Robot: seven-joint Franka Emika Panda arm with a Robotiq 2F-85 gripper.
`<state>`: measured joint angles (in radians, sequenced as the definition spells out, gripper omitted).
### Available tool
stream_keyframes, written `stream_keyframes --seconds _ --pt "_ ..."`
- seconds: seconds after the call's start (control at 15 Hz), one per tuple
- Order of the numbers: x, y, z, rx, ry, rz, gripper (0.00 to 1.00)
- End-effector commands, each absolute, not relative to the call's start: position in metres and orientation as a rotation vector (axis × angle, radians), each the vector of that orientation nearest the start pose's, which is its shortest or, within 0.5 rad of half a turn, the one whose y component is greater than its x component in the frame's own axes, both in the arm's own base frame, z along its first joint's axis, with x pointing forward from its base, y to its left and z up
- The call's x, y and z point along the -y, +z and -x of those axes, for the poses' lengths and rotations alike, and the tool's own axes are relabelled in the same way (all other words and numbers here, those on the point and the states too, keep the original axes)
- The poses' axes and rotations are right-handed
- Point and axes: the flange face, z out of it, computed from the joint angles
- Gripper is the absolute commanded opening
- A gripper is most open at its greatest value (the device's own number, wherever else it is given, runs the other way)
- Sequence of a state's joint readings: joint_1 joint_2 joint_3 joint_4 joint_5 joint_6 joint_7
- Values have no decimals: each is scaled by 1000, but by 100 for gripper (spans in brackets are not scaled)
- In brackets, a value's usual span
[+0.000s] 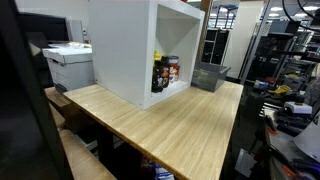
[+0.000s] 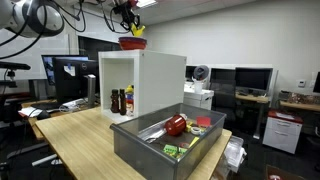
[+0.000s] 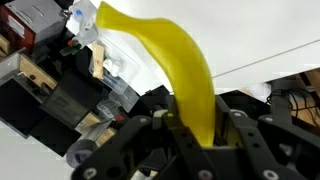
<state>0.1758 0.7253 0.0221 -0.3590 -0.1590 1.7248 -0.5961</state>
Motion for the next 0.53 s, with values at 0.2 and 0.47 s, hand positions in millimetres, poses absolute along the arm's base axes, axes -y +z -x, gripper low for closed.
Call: stream_keyframes --seconds 0.2,0.47 --pt "-125 737 -690 1217 -966 2930 12" --pt "-132 732 -693 1243 -974 2865 12"
